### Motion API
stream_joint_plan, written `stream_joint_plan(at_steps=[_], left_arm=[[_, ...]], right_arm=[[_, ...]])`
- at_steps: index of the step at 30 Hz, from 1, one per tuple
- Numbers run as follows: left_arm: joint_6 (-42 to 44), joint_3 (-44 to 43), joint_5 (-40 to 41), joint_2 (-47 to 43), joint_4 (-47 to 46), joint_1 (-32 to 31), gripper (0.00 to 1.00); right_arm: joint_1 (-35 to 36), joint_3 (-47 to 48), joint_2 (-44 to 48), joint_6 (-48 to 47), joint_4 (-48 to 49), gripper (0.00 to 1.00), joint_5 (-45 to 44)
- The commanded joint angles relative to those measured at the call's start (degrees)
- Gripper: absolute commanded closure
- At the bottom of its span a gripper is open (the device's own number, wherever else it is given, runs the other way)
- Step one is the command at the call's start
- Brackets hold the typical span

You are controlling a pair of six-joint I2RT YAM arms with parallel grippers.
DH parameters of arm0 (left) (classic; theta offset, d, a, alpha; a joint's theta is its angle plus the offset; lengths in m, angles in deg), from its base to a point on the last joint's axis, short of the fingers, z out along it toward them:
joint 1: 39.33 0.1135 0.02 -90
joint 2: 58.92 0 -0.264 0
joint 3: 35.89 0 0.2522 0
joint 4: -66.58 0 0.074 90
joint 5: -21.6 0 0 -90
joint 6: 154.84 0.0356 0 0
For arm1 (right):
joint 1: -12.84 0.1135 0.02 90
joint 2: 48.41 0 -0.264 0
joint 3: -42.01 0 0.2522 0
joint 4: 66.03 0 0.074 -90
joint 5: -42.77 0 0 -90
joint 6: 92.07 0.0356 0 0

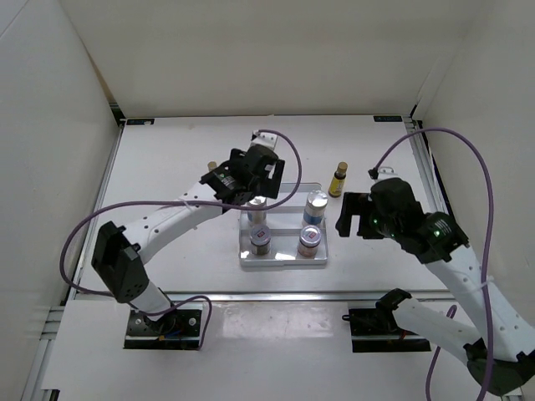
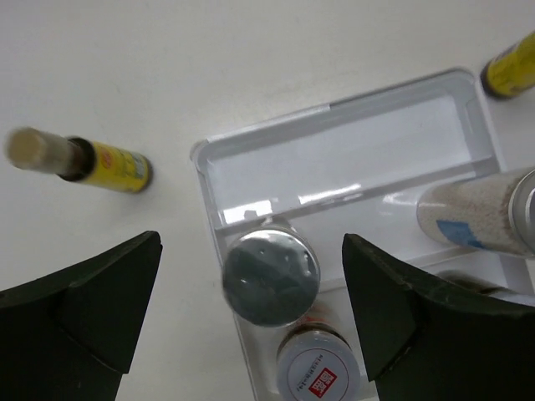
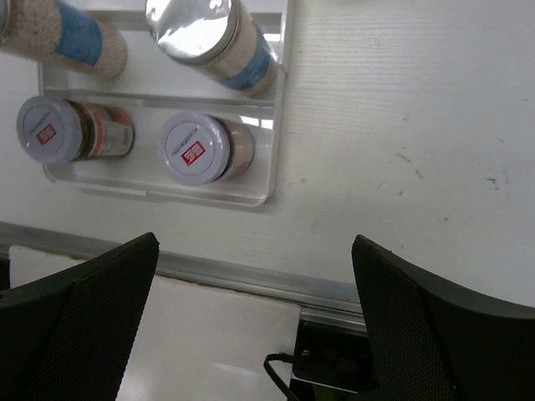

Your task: Organize the condiment bottles

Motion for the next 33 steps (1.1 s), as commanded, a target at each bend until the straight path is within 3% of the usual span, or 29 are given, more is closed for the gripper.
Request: stream_joint_plan(at_steps=[1,5,8,9,11,13,22,33], left_arm=[[6.06,-5.25,7.35,-8.02,2.02,-0.35,0.0],[11.16,-1.48,11.76,-15.49,0.01,5.24,0.0],[14.59,9.84,15.07,-22.26,-6.3,10.09,0.0],[15.12,16.57,16.66,-24.1,-10.85,10.11,0.0],[16.35,23.29,17.65,-30.43,-15.71,10.11,0.0],[16.96,30.16,17.12,-34.9,-21.32,10.11,0.0],[16.62,27.19,15.1,-31.68,-18.72,10.11,0.0],[17.23,27.19,15.1,-30.54,-19.86,10.11,0.0]], right_arm=[[0.2,7.63,-5.68,0.18,-1.19,0.01,-7.42],[-0.85,12.74,-12.62,-3.68,1.52,0.21,-9.45],[-3.22,15.3,-18.69,-4.92,4.24,0.23,-9.45],[-3.84,16.96,-21.75,-5.61,4.95,0.25,-9.45],[-6.55,18.99,-25.1,-5.62,6.1,0.37,-9.45],[-8.41,22.59,-30.2,-6.14,6.62,0.37,-7.44],[-12.99,32.88,-48.13,-7.2,6.63,0.37,-4.62],[-15.71,34.73,-53.51,-8.35,7.68,0.39,-4.09]])
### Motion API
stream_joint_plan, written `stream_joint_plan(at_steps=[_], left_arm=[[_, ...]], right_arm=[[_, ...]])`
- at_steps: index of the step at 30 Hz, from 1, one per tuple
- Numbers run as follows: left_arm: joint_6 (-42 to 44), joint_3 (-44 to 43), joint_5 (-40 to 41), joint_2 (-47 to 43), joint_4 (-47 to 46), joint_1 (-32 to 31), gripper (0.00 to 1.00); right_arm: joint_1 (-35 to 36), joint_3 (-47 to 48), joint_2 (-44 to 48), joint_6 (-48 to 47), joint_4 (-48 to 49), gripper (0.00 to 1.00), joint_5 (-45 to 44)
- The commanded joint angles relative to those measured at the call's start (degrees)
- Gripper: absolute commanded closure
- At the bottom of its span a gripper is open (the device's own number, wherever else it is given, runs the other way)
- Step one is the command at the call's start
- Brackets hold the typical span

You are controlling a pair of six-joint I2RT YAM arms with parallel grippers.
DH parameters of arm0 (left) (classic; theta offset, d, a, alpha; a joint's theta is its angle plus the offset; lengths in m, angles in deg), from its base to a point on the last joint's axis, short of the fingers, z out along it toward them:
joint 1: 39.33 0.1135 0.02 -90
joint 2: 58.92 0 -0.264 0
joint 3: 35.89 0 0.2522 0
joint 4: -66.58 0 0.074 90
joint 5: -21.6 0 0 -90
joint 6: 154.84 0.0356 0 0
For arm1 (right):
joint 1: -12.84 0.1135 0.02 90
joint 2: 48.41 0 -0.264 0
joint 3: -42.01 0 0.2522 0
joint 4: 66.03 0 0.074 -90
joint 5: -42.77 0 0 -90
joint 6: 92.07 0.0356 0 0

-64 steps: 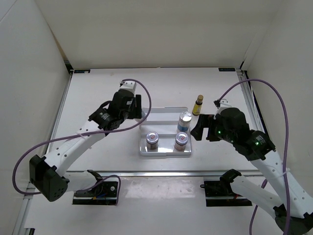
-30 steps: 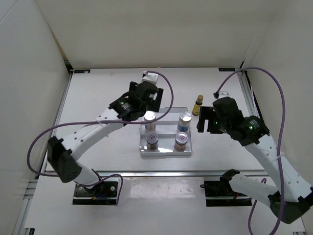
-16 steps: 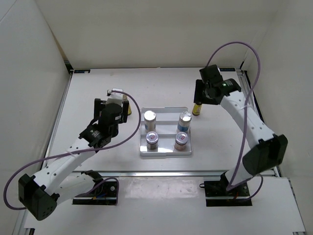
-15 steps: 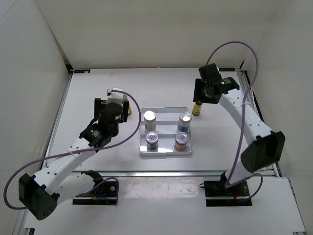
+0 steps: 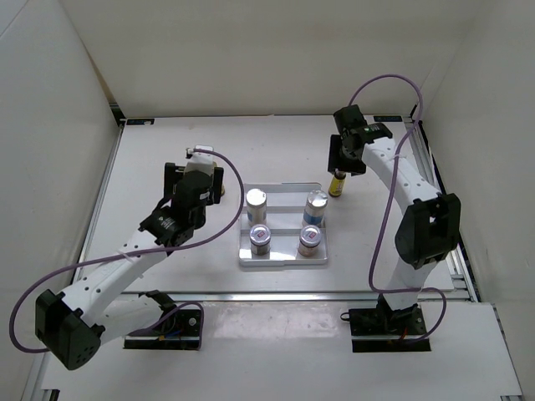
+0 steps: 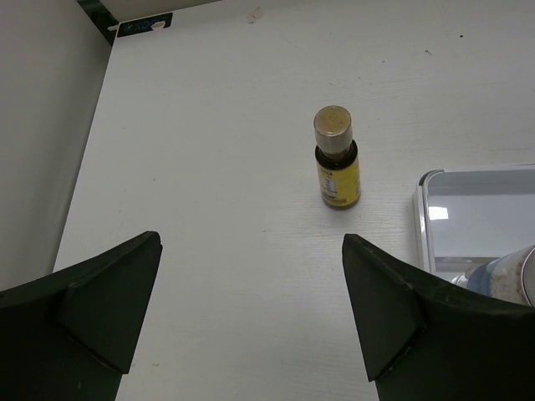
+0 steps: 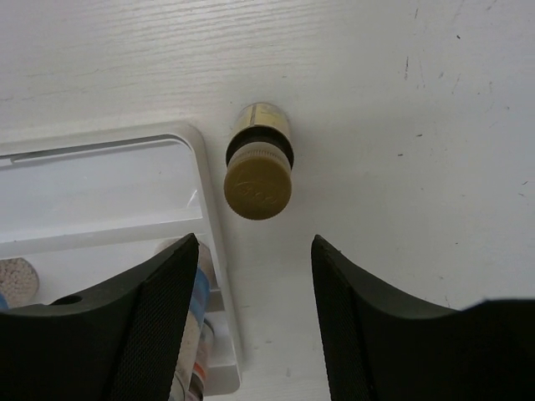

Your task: Organize the condiment bottles

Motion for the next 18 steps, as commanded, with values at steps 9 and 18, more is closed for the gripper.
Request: stream_joint_plan(at_steps=[9,18], left_arm=[[0.99,-2.61,-0.11,2.04,-1.48,-0.14,0.0],[0.99,-2.61,-0.11,1.51,-2.01,-0.14,0.0]], right_arm=[[-4.01,3.32,-2.24,-1.68,2.51,0.62,3.47],[-4.01,3.32,-0.31,-1.68,3.04,1.0,3.99]])
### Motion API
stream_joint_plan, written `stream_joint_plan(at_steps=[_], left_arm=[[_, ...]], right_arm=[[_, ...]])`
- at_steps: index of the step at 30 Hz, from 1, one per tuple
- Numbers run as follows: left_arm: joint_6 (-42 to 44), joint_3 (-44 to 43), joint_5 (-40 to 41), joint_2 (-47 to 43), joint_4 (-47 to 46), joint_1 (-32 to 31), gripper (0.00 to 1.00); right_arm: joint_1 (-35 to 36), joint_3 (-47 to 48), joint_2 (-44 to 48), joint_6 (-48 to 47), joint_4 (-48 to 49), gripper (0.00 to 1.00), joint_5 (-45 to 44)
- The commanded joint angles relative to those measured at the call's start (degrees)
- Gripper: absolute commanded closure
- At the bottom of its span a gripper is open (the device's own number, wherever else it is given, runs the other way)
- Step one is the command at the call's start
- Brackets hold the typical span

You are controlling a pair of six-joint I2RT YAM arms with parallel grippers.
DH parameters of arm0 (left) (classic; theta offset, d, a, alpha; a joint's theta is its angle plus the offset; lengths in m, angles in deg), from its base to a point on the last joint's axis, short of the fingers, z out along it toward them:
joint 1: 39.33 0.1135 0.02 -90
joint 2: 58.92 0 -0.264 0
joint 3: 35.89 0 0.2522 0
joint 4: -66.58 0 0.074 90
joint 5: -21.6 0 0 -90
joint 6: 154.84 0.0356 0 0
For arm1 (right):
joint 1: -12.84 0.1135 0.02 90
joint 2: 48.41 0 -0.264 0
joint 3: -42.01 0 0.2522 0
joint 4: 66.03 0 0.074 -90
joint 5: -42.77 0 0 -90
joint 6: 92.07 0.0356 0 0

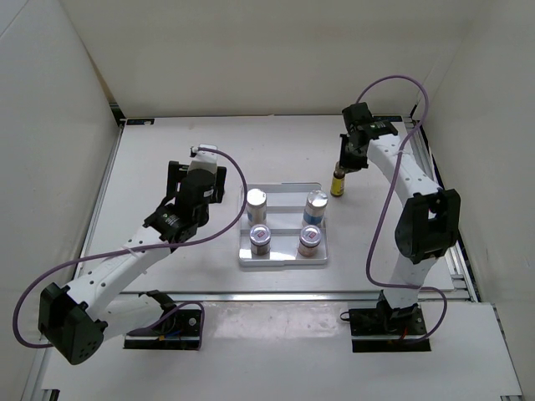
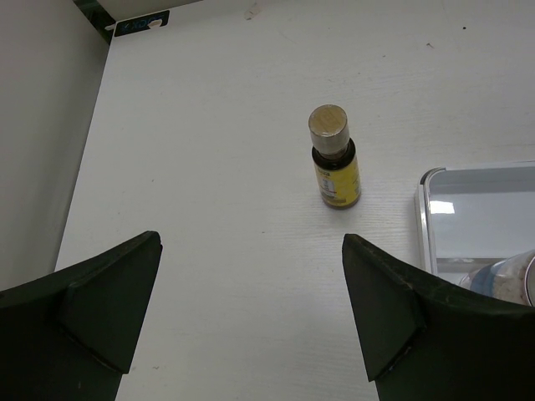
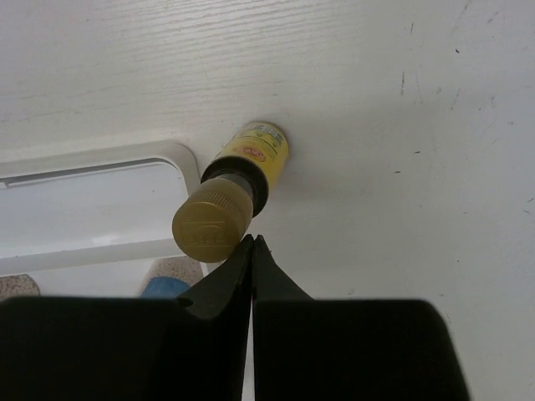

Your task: Organize the condiment bottles

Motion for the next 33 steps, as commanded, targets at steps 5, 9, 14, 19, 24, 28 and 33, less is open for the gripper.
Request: stream_joint_plan(at_steps=[5,9,14,19,24,28,33], left_arm=[[0.29,-2.11,-0.09,-1.05,-1.11,-0.14,0.0],[0.29,-2.11,-0.09,-0.52,-1.11,-0.14,0.0],[0.29,-2.11,-0.09,-0.52,-1.11,-0.14,0.0],[0.29,-2.11,-0.09,-0.52,-1.11,-0.14,0.0],[0.29,-2.11,-0.09,0.01,-1.11,-0.14,0.0],[0.29,-2.11,-0.09,0.01,-1.11,-0.14,0.0],[0.29,-2.11,-0.09,0.54,-1.11,-0.14,0.0]], right_arm=[[-0.04,2.47,3.17,-0.35,1.55,0.81,1.15],[-0.04,0.19,4.4,-0.35,2.87,0.57,2.2],[-0.04,-0.34,5.02,-0.35,2.87,0.47,2.21],[-0.04,0.27,5.02,-0.96,3.4,0.44,1.59],[-1.18,2.91,0.98,-0.96,3.4,0.44,2.29],[-1.79,4.14,-1.21,-0.96,2.87,0.47,2.82],[-1.79,5.37,-3.42,-1.49,2.87,0.52,3.35]])
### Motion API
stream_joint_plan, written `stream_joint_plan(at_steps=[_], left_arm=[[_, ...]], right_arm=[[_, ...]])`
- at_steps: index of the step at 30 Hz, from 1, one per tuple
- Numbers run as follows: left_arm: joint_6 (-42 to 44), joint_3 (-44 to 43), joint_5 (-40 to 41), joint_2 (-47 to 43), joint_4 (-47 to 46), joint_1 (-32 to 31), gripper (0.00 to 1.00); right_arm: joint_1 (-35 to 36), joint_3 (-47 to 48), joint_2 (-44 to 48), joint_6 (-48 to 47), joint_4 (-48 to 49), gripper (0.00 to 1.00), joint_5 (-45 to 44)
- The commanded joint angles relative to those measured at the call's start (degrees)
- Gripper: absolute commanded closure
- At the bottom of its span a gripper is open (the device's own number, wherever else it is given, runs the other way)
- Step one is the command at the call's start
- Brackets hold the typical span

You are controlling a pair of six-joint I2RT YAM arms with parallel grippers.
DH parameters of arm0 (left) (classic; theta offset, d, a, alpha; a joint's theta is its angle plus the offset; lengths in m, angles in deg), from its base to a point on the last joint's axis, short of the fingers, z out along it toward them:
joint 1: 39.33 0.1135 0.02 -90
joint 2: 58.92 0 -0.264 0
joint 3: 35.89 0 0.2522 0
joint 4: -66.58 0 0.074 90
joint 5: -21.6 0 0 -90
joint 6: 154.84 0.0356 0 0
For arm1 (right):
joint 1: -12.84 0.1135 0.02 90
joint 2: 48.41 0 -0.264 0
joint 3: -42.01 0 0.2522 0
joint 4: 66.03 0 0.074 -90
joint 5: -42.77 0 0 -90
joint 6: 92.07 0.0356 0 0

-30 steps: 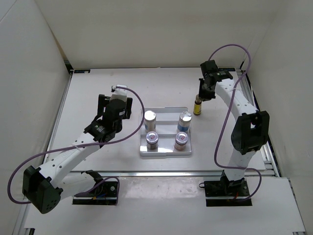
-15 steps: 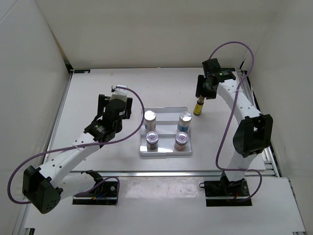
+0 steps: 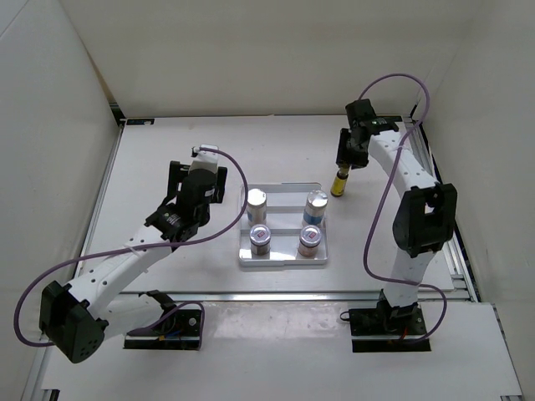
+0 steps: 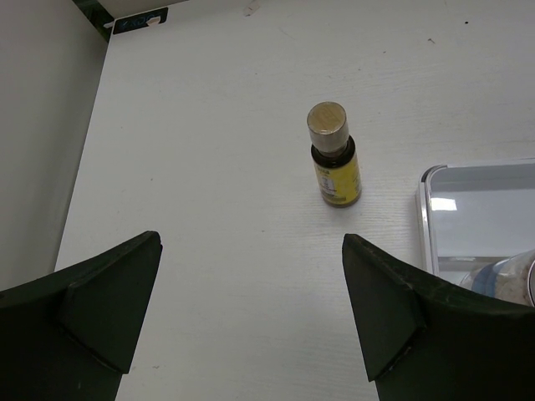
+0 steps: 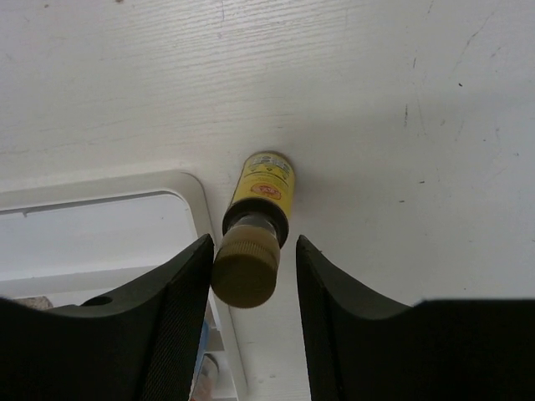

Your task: Organize the condiment bottles

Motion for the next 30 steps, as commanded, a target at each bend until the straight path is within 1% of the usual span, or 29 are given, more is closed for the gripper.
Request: stream_joint_plan(at_steps=[1,4,5,7,8,10,11,12,13,14,16,17,19,21,22,26,27,30], left_arm=[[0.27,-2.08,-0.11,-0.03,-1.05,-0.14,0.0],[0.27,-2.08,-0.11,0.5,-1.05,-0.14,0.0],[0.27,-2.08,-0.11,0.5,-1.05,-0.14,0.0],[0.27,-2.08,-0.11,0.5,-1.05,-0.14,0.0],[0.27,-2.08,-0.11,0.5,-1.05,-0.14,0.0],[0.27,-2.08,-0.11,0.5,-1.05,-0.14,0.0],[0.27,-2.08,-0.11,0.5,-1.05,-0.14,0.0],[0.27,-2.08,-0.11,0.5,-1.05,-0.14,0.0],[0.27,-2.08,-0.11,-0.03,-1.05,-0.14,0.0],[0.27,-2.08,-0.64,-0.03,-1.05,-0.14,0.0],[0.27,-1.56,-0.64,-0.03,-1.57,-0.14,0.0],[0.27,-1.56,-0.64,0.66,-1.57,-0.14,0.0],[0.27,-1.56,-0.64,1.64,-1.57,-0.14,0.0],[0.27,-2.17,-0.64,3.39,-1.57,-0.14,0.0],[0.27,-2.17,-0.64,3.4,-1.57,-0.14,0.0],[0.27,-2.7,-0.11,4.71,-1.57,-0.14,0.0],[0.27,-2.7,-0.11,4.71,-1.57,-0.14,0.0],[0.27,-2.7,-0.11,4.71,-1.57,-0.14,0.0]], right_arm=[[-0.02,2.53,-1.34,-1.1,0.9,0.53,1.01],[-0.02,2.53,-1.35,-1.1,0.9,0.61,1.54],[-0.02,2.53,-1.35,-1.1,0.9,0.68,1.54],[-0.02,2.53,-1.35,-0.58,0.9,0.76,1.54],[-0.02,2.53,-0.65,-0.57,0.9,0.85,1.54],[-0.02,2.53,1.02,0.74,0.11,0.91,0.14],[1.11,2.01,2.85,0.75,-0.41,0.95,-0.91],[1.99,2.0,3.83,1.36,-0.42,0.97,-2.49],[3.04,2.0,4.88,2.06,-0.42,0.98,-6.77],[5.75,1.39,6.02,2.07,-0.42,1.0,-9.33],[8.93,1.39,8.75,2.68,-0.94,1.0,-14.69],[12.25,1.39,10.07,3.2,-0.94,1.0,-19.77],[16.56,1.39,10.61,3.21,-0.94,1.0,-23.84],[18.95,1.91,11.31,3.74,-0.94,1.0,-27.97],[20.79,1.91,11.83,3.74,-0.94,1.0,-29.03],[23.35,1.91,11.84,3.74,-0.25,1.0,-30.28],[23.36,1.22,12.36,3.74,-0.24,1.0,-27.49],[23.36,-1.41,12.98,2.5,3.62,1.0,-22.82]])
